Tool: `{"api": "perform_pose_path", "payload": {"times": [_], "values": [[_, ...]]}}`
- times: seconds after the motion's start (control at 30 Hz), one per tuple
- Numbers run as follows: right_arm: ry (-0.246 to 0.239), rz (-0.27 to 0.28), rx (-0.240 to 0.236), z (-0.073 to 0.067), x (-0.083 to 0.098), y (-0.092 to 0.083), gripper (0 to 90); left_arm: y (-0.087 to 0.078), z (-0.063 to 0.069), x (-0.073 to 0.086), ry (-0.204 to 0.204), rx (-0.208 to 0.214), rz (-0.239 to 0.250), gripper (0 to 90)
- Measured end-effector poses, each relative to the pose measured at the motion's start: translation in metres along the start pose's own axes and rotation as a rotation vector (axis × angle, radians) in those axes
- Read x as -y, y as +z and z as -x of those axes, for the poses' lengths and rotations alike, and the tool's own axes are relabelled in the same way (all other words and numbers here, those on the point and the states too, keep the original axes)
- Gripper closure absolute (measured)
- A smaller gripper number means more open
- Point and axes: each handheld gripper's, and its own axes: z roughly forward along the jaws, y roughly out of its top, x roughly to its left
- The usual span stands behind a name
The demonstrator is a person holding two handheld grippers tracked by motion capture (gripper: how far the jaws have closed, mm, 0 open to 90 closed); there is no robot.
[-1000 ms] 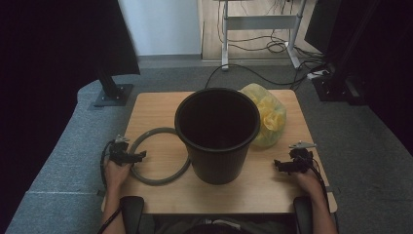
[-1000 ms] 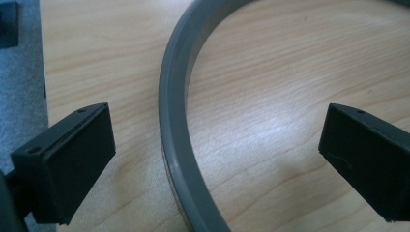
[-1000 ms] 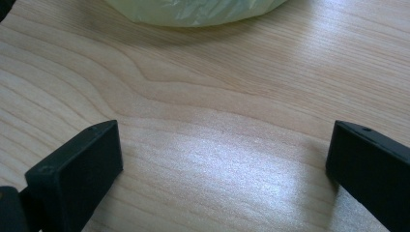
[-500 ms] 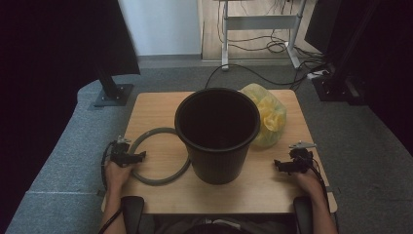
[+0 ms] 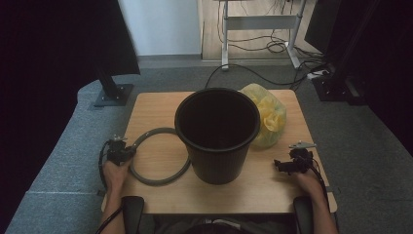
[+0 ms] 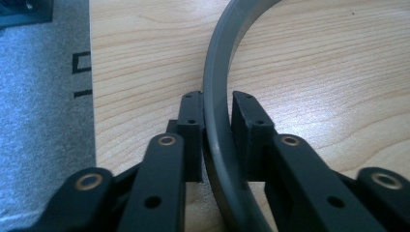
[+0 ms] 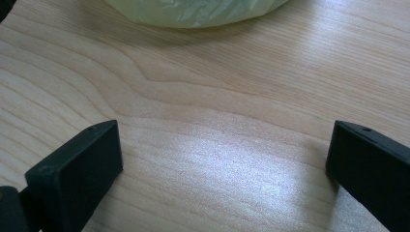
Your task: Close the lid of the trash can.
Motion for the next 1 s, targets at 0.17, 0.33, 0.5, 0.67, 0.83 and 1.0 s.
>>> {"api": "perform_pose_path", "payload": {"times": [0.17, 0.33, 0.5, 0.67, 0.83, 1.0], "values": [[0.0, 0.0, 0.0, 0.0, 0.0, 0.0, 0.0, 0.0, -0.003, -0.001, -0.009, 0.021, -0.005, 78.3], [0.0, 0.0, 0.0, 0.0, 0.0, 0.0, 0.0, -0.002, -0.009, -0.002, -0.038, 0.054, -0.014, 78.5], [0.0, 0.0, 0.0, 0.0, 0.0, 0.0, 0.0, -0.009, -0.014, -0.003, -0.069, 0.077, 0.001, 78.7], [0.0, 0.0, 0.0, 0.0, 0.0, 0.0, 0.0, -0.017, -0.016, -0.006, -0.085, 0.1, 0.018, 78.7], [0.0, 0.0, 0.0, 0.0, 0.0, 0.0, 0.0, -0.021, -0.016, -0.01, -0.075, 0.103, 0.005, 78.6], [0.0, 0.0, 0.0, 0.0, 0.0, 0.0, 0.0, -0.024, -0.016, -0.014, -0.075, 0.125, -0.012, 78.6]]}}
